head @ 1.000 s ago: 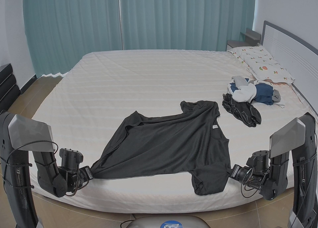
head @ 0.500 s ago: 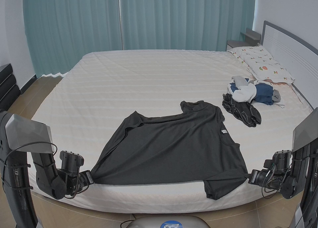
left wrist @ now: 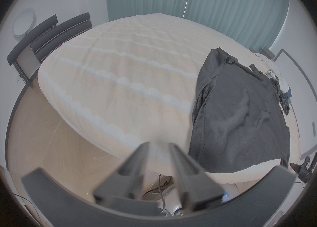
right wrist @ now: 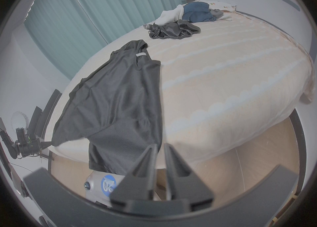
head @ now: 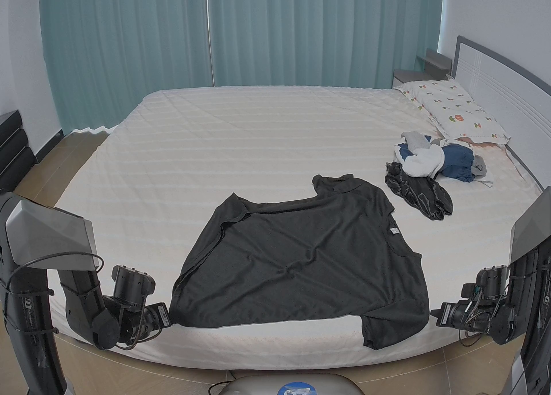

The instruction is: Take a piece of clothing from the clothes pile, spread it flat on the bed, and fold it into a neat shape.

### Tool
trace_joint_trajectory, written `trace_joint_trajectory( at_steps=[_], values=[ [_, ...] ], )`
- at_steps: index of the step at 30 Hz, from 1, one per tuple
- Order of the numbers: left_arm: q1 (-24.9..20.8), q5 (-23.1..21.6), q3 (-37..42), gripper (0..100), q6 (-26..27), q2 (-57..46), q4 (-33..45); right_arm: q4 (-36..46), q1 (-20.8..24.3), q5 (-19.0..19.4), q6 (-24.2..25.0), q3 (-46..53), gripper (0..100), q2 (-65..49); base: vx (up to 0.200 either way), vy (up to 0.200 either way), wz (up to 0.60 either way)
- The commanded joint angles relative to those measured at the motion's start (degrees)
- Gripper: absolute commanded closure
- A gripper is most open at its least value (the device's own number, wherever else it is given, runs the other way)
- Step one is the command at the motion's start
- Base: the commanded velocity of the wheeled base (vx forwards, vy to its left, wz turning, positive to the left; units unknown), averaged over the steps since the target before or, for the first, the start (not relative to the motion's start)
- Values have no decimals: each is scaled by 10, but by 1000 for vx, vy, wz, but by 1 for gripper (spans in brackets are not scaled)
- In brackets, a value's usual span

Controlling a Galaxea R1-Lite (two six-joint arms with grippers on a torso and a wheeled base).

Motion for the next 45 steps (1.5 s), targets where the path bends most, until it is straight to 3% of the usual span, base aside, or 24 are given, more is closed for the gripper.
trace_joint_trajectory(
  at_steps=[1, 7, 9, 12, 17, 27, 33, 41, 45],
  values=[
    [-1, -4, -14, 0, -5, 0, -3, -32, -1, 0, 8, -11, 0, 22, 0, 0, 0],
    [10, -12, -38, 0, -24, -44, 0, -54, -5, 2, 46, -27, 0, -5, 0, 0, 0],
    [18, -32, -63, 0, -46, -77, -1, -53, 3, 7, 115, -42, 0, -46, 0, 0, 0],
    [14, -58, -81, 0, -78, -91, 0, -53, 23, 10, 149, -44, 0, -49, 0, 0, 0],
    [16, -89, -100, 0, -82, -84, -1, -54, 35, 12, 159, -44, 0, -44, 120, 0, 0],
    [14, -84, -132, 0, -101, -57, 6, -54, 45, 11, 175, -48, 0, -33, 0, 0, 0],
    [19, -85, -118, 0, -98, -79, 70, -54, 46, 11, 175, -48, 0, -31, 0, 0, 0],
    [16, -88, -127, 0, -97, -97, 66, -54, 50, 11, 176, -48, 0, -31, 0, 0, 0],
    [15, -91, -165, 0, -97, -87, 76, -54, 51, 11, 175, -46, 0, -32, 50, -200, 0]
  ],
)
